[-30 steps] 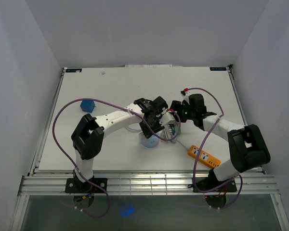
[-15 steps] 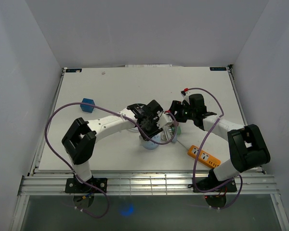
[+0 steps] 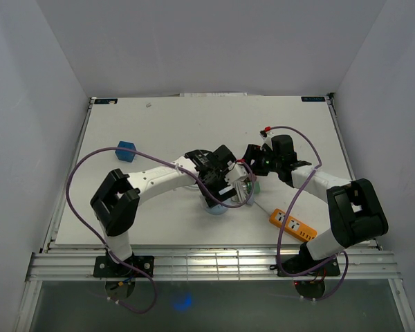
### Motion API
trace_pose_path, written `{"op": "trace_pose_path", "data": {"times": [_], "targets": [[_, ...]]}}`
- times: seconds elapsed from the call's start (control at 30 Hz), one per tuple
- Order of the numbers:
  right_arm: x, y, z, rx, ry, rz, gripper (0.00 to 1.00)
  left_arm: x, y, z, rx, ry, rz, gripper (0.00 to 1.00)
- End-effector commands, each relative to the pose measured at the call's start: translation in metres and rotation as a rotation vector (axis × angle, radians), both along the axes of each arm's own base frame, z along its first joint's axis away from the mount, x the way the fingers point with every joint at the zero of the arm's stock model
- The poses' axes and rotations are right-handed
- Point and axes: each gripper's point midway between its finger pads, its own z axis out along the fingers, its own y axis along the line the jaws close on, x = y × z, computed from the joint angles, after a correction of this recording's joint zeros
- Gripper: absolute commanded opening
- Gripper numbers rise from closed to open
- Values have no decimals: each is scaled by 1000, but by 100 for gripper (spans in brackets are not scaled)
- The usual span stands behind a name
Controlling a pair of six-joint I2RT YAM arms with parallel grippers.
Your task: Insert the plug
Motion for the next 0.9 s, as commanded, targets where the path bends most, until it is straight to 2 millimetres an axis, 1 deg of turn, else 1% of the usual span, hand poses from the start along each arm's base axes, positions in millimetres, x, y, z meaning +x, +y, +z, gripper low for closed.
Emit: {"op": "trace_pose_path", "data": {"times": [0.0, 0.07, 0.17, 0.2, 0.27, 0.3, 0.4, 0.43, 0.5, 0.53, 0.57, 0.6, 0.63, 0.67, 0.7, 0.77, 0.8, 0.87], "targets": [[4, 1, 12, 17, -33, 8, 72, 15, 4, 29, -29, -115, 24, 98], [5, 0, 14, 19, -38, 9, 72, 19, 5, 41, -47, -153, 29, 98], [4, 0, 15, 18, -42, 7, 72, 23, 6, 52, -69, -195, 44, 98], [4, -1, 15, 15, -42, 6, 72, 24, 6, 61, -91, -214, 55, 98], [2, -2, 15, 9, -43, 5, 72, 29, 6, 72, -124, -261, 77, 98], [1, -3, 15, 7, -41, 3, 72, 29, 7, 85, -160, -285, 84, 98], [-2, -7, 18, -7, -43, -6, 72, 31, 7, 104, -229, -335, 123, 98], [-5, -10, 20, -19, -43, -11, 72, 31, 7, 119, -285, -360, 143, 98], [-6, -18, 19, -50, -39, -43, 73, 29, 7, 132, -343, -376, 169, 98], [-8, -20, 24, -55, -53, -46, 73, 25, 7, 145, -393, -388, 178, 98], [-11, -25, 21, -80, -39, -60, 73, 23, 4, 150, -439, -379, 208, 98], [-13, -27, 27, -83, -55, -66, 73, 19, 2, 155, -473, -360, 214, 98], [-17, -31, 25, -100, -45, -67, 73, 16, 0, 161, -512, -346, 229, 98], [-21, -36, 21, -129, -36, -78, 73, 11, -3, 162, -543, -312, 257, 98], [-22, -39, 25, -137, -49, -85, 73, 4, -9, 162, -576, -264, 267, 98], [-23, -46, 21, -173, -59, -94, 73, 2, -10, 160, -599, -226, 329, 98], [-25, -48, 20, -182, -58, -95, 73, 1, -9, 153, -589, -213, 342, 98], [-25, -49, 18, -197, -63, -81, 72, 2, -6, 145, -582, -208, 387, 98]]}}
